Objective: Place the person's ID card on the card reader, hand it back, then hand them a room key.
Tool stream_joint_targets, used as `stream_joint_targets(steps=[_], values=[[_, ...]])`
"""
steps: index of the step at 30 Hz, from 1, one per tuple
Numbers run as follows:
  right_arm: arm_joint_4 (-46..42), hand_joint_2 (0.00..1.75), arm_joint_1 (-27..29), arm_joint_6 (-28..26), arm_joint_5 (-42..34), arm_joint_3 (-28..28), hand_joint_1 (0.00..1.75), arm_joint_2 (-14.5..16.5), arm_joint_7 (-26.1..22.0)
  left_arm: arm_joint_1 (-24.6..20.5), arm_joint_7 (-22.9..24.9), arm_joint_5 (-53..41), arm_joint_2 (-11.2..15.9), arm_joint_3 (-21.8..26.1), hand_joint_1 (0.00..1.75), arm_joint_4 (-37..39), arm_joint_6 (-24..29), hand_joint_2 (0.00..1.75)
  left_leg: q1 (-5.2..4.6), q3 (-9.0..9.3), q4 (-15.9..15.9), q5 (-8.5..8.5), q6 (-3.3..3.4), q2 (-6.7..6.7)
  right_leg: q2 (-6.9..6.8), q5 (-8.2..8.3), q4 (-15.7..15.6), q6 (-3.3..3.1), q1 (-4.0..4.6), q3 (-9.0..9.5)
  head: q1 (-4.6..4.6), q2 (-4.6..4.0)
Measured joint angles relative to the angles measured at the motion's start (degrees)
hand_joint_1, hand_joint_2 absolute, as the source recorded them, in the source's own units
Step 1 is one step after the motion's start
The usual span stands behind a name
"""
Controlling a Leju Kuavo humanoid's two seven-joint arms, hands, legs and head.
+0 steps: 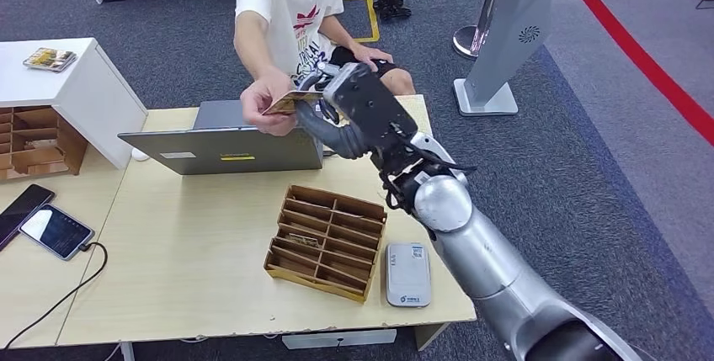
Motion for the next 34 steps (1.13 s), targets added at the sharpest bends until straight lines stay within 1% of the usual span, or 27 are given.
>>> stream_joint_targets(steps=[2, 3, 6, 7, 10, 14, 18, 22, 24, 28, 32, 34], values=[[2.5, 1.75, -0.7, 0.8, 4.5, 1.0, 1.75, 1.2, 0.6, -0.2, 0.2, -0.2, 0.0, 0.0, 0.00, 0.0, -0.5, 0.00, 0.01, 0.01, 0.0, 0.01, -0.01, 0.00, 0.00, 0.00, 0.0, 0.00, 0.01, 0.00, 0.00, 0.00], [3.5, 1.75, -0.9, 1.3, 6.4, 1.5, 1.41, 1.7, 0.8, -0.3, 0.2, -0.2, 0.0, 0.0, 0.00, 0.0, -0.7, 0.00, 0.02, 0.02, 0.0, 0.02, -0.02, -0.01, -0.01, 0.00, 0.0, 0.00, 0.02, 0.01, -0.01, 0.00], [6.1, 1.75, -0.8, 2.7, 10.2, 2.6, 0.13, 2.9, 1.3, -0.4, 0.3, -0.1, 0.0, 0.0, 0.00, 0.0, -1.2, 0.00, 0.04, 0.01, 0.0, 0.04, -0.05, -0.01, -0.01, 0.00, 0.0, -0.01, 0.03, 0.01, 0.00, 0.00], [6.7, 1.75, -0.8, 3.2, 10.9, 2.9, 0.03, 3.2, 1.4, -0.4, 0.3, -0.1, 0.0, 0.0, 0.00, 0.0, -1.3, 0.00, 0.04, 0.00, 0.0, 0.04, -0.05, -0.01, -0.01, 0.00, 0.0, -0.01, 0.03, 0.01, 0.01, 0.00], [8.3, 1.75, -0.7, 5.0, 12.4, 3.9, 0.00, 3.9, 1.6, -0.5, 0.5, 0.1, 0.0, 0.0, 0.00, 0.0, -1.5, 0.00, 0.03, -0.01, 0.0, 0.04, -0.05, -0.01, -0.01, 0.01, 0.0, -0.01, 0.03, 0.00, 0.01, 0.00], [9.5, 0.00, -0.3, 7.2, 12.9, 4.7, 0.00, 4.5, 1.2, -0.5, 0.6, 0.5, 0.1, 0.0, 0.00, 0.0, -1.8, 0.00, 0.03, -0.02, 0.0, 0.03, -0.05, -0.01, -0.01, 0.00, 0.0, 0.00, 0.02, -0.01, 0.01, 0.00], [9.2, 0.00, 0.8, 8.6, 11.1, 5.0, 0.00, 4.7, -0.4, -0.5, 0.6, 1.1, 0.1, 0.0, 0.00, 0.0, -1.9, 0.00, 0.03, -0.02, 0.0, 0.03, -0.04, -0.01, -0.01, 0.00, 0.0, 0.00, 0.03, -0.02, 0.01, 0.00], [7.0, 0.00, 3.1, 9.4, 6.9, 4.8, 0.00, 4.6, -2.3, -0.4, 0.3, 1.8, 0.0, 0.0, 0.00, 0.0, -1.9, 0.00, 0.03, -0.01, 0.0, 0.03, -0.05, -0.01, -0.01, 0.00, 0.0, -0.01, 0.03, -0.03, 0.00, 0.00], [5.2, 0.00, 4.7, 10.0, 3.1, 4.3, 0.00, 4.6, -3.5, -0.4, 0.1, 2.2, 0.0, 0.0, 0.00, 0.0, -1.8, 0.00, 0.03, -0.01, 0.0, 0.03, -0.05, -0.01, -0.01, 0.00, 0.0, -0.01, 0.03, -0.04, 0.00, 0.00], [0.4, 0.00, 9.0, 11.2, -7.1, 3.0, 0.00, 3.8, -5.7, -0.2, -0.4, 3.2, 0.0, 0.0, 0.00, 0.0, -1.2, 0.00, 0.03, -0.02, 0.0, 0.01, -0.04, -0.01, -0.01, 0.00, 0.0, 0.00, 0.03, -0.05, 0.01, 0.00], [-4.2, 0.00, 13.6, 13.0, -16.1, 2.3, 0.00, 1.9, -7.6, 0.0, -0.6, 4.1, 0.0, 0.0, 0.00, 0.0, -0.7, 0.00, 0.02, -0.03, 0.0, -0.01, -0.02, -0.01, -0.01, -0.01, 0.0, 0.00, 0.02, -0.05, 0.01, 0.00], [-5.4, 0.00, 15.3, 14.1, -18.9, 2.1, 0.00, 1.0, -8.2, 0.1, -0.7, 4.4, 0.0, 0.0, 0.00, 0.0, -0.5, 0.00, 0.02, -0.03, 0.0, -0.02, -0.02, -0.01, -0.01, -0.01, -0.1, 0.00, 0.02, -0.05, 0.01, 0.00]])
